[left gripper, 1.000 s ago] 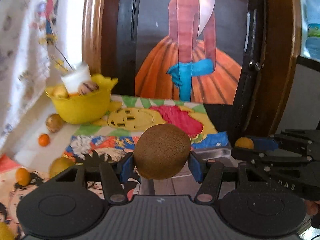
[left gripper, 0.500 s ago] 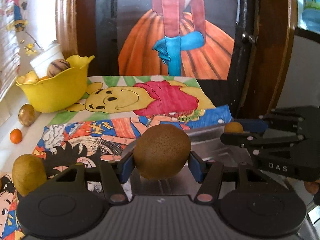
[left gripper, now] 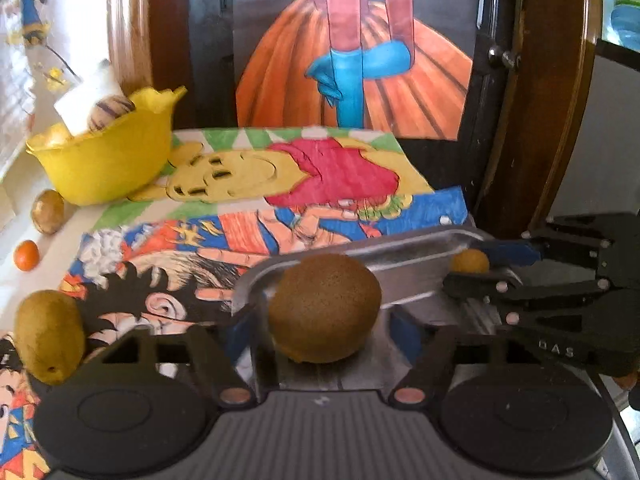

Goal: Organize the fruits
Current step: 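Open the left tool to drop the large kiwi on the tray while the right tool releases the small kiwi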

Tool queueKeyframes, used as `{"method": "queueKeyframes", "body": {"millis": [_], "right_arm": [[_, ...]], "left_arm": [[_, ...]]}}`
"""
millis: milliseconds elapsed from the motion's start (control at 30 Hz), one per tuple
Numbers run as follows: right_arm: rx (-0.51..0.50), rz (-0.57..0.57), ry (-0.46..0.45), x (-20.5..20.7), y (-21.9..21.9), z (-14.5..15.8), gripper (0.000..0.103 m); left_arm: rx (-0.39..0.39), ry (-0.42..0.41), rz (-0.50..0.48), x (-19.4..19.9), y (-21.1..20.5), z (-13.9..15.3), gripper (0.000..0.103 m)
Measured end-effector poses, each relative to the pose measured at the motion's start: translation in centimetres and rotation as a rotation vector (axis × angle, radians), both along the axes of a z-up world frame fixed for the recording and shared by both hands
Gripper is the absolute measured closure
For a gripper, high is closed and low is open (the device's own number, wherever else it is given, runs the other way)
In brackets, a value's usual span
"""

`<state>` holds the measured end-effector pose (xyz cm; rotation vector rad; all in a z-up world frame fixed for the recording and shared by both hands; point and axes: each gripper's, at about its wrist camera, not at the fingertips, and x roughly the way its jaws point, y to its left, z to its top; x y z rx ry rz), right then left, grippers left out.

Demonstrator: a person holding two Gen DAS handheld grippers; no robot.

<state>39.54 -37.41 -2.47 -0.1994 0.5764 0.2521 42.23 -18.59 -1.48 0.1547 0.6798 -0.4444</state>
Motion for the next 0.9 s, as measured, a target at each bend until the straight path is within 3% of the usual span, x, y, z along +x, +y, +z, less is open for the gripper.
{"method": "queueKeyframes", "body": {"millis": [233,300,467,667,900], "right_arm": [[0.043,-0.009,-0.026,-2.8,0.0,1.7,0.046],[0.054,-0.01,-0.041,-4.2,0.1,2.6,0.041],[0.093,-0.024,-0.08,-8.5,0.6,5.2,0.024],[0.139,-0.029,-0.117,-14.7,1.7,8.0,0.004],[0.163,-0.008,-0.136,-22.2,3.9,9.5,0.001]], "left_arm": [[-0.012,-0.036,0.097,-2.4,1.9,2.5,0.014],[-0.029,-0.049,0.138,-3.6,2.7,3.4,0.007],[-0.074,-0.084,0.245,-8.1,4.8,5.6,0.0],[-0.109,-0.106,0.374,-15.1,6.8,7.4,0.0],[-0.115,-0.138,0.509,-24.2,9.8,8.4,0.0]]}}
